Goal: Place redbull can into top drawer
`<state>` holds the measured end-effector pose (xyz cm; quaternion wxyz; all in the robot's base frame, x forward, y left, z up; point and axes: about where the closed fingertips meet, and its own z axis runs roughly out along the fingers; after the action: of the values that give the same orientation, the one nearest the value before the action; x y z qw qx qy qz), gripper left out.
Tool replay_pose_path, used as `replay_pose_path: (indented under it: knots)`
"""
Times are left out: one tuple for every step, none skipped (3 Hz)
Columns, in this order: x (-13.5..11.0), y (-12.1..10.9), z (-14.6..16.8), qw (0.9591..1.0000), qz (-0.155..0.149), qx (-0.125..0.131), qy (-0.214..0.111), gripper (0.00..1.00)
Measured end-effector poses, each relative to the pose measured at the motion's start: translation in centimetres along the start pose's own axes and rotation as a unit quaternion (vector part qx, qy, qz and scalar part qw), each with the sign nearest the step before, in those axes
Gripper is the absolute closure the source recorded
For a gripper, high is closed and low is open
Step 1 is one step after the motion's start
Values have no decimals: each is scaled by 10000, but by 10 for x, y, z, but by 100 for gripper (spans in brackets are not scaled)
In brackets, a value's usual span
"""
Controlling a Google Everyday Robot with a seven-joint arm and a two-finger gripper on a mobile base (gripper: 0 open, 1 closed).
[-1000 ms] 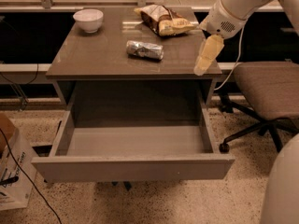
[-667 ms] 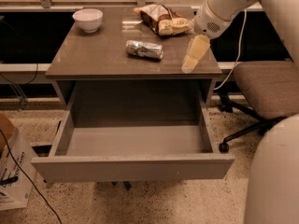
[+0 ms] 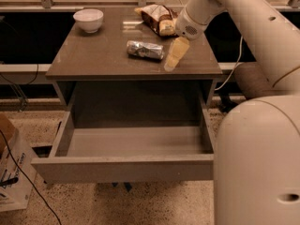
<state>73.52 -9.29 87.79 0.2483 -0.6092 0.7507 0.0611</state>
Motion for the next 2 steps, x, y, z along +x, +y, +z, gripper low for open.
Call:
replay_pose_path:
  knots:
    - [-14,-12,36,9999,18,-145,-25,0]
    - [-28,-23,67,9995,79,-260,-170,0]
